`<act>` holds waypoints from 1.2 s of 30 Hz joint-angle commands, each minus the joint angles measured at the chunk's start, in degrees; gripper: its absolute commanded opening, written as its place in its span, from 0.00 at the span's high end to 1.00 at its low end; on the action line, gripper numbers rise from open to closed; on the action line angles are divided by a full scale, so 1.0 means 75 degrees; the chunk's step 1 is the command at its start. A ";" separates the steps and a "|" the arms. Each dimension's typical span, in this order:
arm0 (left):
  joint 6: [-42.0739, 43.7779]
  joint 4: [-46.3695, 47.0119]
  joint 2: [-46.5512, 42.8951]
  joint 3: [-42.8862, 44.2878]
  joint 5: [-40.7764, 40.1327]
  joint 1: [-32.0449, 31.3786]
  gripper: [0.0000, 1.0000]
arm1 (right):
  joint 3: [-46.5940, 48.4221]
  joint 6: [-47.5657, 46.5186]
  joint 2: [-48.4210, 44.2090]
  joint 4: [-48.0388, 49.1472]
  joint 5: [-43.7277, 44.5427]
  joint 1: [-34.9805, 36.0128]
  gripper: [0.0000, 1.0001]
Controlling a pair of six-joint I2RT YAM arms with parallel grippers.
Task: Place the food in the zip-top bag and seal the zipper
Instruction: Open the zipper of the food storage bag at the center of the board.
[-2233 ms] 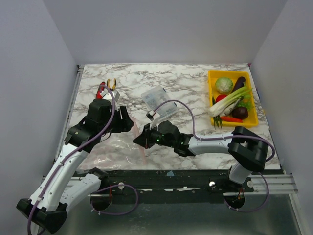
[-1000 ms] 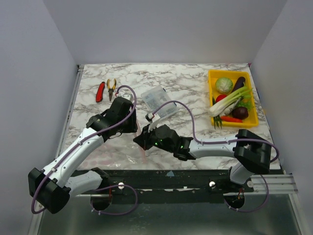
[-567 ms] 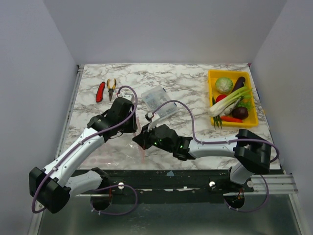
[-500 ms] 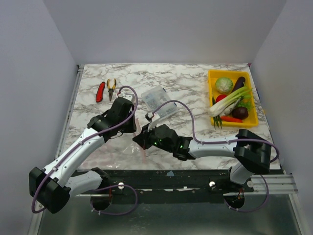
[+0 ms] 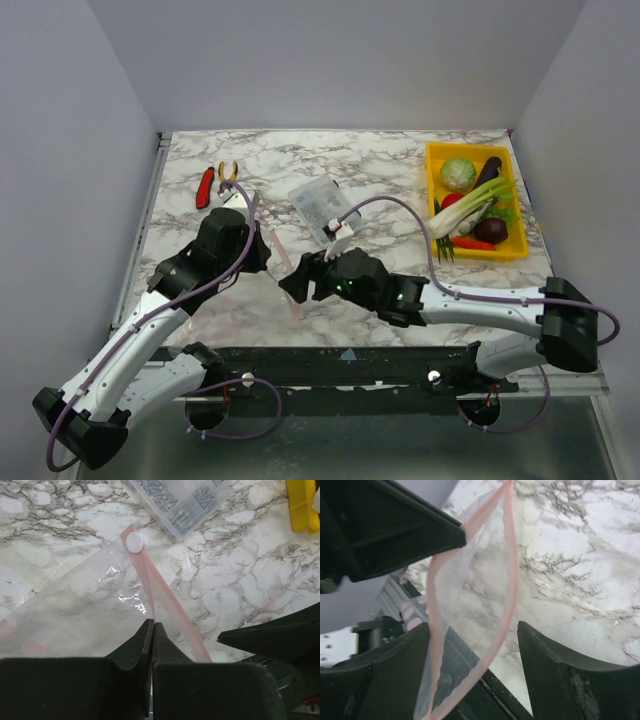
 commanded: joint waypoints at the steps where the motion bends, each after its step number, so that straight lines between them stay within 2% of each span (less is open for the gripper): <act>1: 0.0294 0.0211 -0.0485 -0.0090 -0.0087 -0.0032 1.00 | -0.0253 0.0491 -0.1091 -0.0769 0.0762 0.0041 0.20; 3: 0.0353 0.0147 -0.0621 -0.0042 -0.0043 -0.0027 1.00 | -0.0346 0.0524 -0.1343 -0.0755 0.0884 0.0039 0.13; 7: 0.0500 0.0227 -0.0897 0.0008 0.0357 -0.0031 1.00 | -0.0206 0.0668 -0.1314 -0.0787 0.1332 -0.0006 0.11; 13: 0.0757 0.0622 -0.1273 -0.0069 0.1027 -0.0044 1.00 | 0.0686 0.0669 -0.0404 -0.0852 0.1184 -0.0043 0.16; 16: 0.0915 0.0671 -0.1328 0.0002 0.1134 -0.0038 1.00 | 0.1073 0.0595 0.0015 -0.0937 0.1292 -0.0050 0.24; 20: 0.1211 0.0726 -0.1279 0.0140 0.1031 -0.0034 1.00 | 0.1409 0.0466 0.0423 -0.0534 0.1309 -0.0067 0.48; 23: 0.1341 0.0740 -0.1180 0.0335 0.0685 -0.0033 1.00 | 0.1806 0.0089 0.0767 -0.0377 0.1514 -0.0067 0.94; 24: 0.1324 0.0701 -0.1132 0.0426 0.0656 -0.0037 1.00 | 0.1993 0.0052 0.0848 -0.0416 0.1696 -0.0070 0.99; 25: 0.1307 0.0647 -0.1095 0.0519 0.0306 -0.0038 1.00 | 0.2143 0.0011 0.0922 -0.0453 0.1830 -0.0065 0.99; 26: 0.1306 0.0597 -0.1052 0.0583 0.0197 -0.0045 0.98 | 0.2342 -0.0034 0.0976 -0.0474 0.1878 -0.0067 0.99; 30: 0.1372 0.0484 -0.0946 0.0698 -0.0332 -0.0037 0.73 | 0.3037 0.0008 0.1291 -0.0830 0.1910 -0.0066 1.00; 35: 0.1470 0.0259 -0.0737 0.0946 -0.0968 -0.0042 0.53 | 0.3455 0.0119 0.1526 -0.1117 0.1888 -0.0067 0.99; 36: 0.1480 0.0229 -0.0699 0.0997 -0.1102 -0.0053 0.51 | 0.3521 0.0115 0.1560 -0.1156 0.1895 -0.0058 1.00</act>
